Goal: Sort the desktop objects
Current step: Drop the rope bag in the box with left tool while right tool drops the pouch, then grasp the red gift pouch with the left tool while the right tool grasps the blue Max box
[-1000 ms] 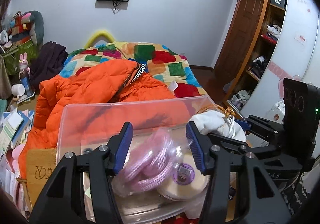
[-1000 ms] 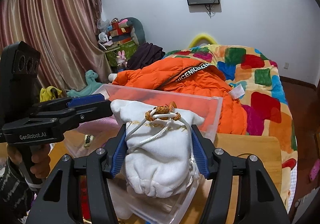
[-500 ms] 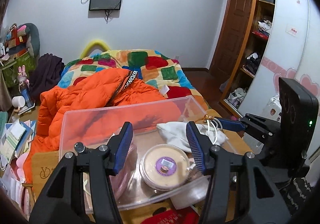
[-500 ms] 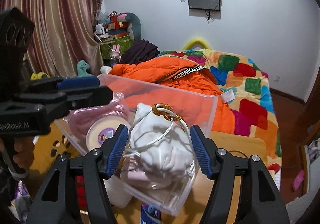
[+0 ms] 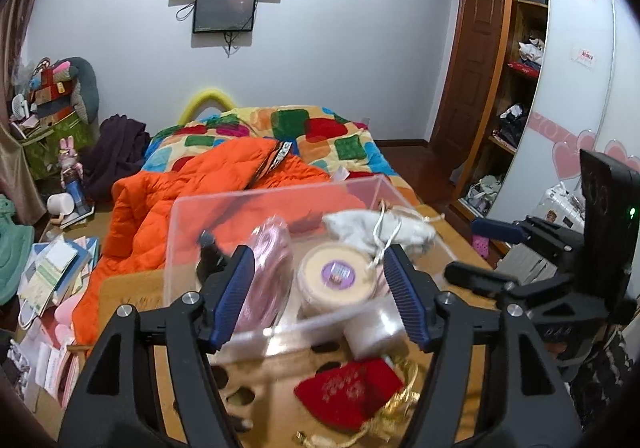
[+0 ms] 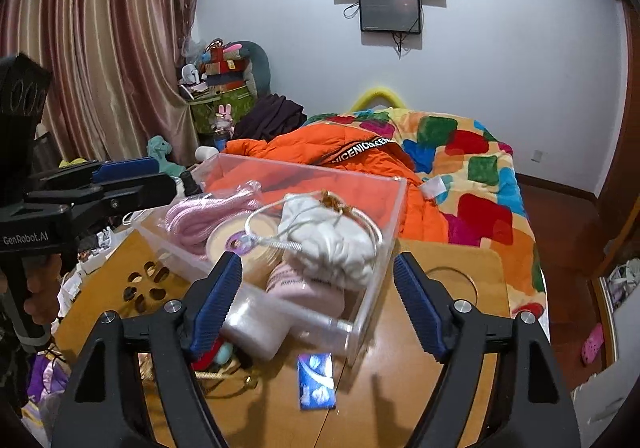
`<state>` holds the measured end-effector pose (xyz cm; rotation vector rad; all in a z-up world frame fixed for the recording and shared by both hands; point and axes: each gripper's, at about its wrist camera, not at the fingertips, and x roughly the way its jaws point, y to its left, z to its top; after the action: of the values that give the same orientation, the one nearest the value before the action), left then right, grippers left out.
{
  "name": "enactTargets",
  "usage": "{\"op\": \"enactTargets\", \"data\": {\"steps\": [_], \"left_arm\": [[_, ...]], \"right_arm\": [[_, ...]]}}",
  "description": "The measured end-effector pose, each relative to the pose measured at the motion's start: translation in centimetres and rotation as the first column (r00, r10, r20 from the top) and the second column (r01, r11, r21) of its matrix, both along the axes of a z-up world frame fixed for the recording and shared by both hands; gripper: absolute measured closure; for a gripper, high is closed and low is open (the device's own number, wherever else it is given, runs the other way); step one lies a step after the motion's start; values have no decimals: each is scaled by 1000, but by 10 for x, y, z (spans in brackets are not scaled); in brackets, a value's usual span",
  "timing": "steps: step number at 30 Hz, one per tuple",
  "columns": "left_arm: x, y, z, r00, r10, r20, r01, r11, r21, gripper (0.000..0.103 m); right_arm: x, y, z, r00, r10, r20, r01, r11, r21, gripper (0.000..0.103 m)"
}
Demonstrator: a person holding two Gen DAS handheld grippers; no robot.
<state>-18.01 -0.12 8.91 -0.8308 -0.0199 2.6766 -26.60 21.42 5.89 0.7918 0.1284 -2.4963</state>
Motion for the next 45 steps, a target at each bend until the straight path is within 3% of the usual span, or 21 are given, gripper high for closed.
{"op": "enactTargets", "data": {"steps": [12,18,22,27,37,45], "left_arm": [[38,-28,-34,996,68,63,-68,998,-3,31],[51,-21,-48,993,48,104,-49,999,12,30],[55,-7,-54,993,0,120,-3,1000,24,23],[48,14,-64,990,-39,139,38,999,11,15],[26,22,-98,964,-67,259,66,998,12,15],[26,21,-106,965,-54,258,47,998,31,18]], "right_arm": [[32,14,-22,997,-25,68,28,999,-46,27],[39,20,-43,993,-61,103,64,998,-26,27],[41,22,-57,989,-88,115,88,996,2,27],[35,22,-71,985,-100,139,95,995,41,27],[24,18,-82,984,-81,160,72,996,59,28],[14,5,-90,983,-49,175,33,995,94,38]]}}
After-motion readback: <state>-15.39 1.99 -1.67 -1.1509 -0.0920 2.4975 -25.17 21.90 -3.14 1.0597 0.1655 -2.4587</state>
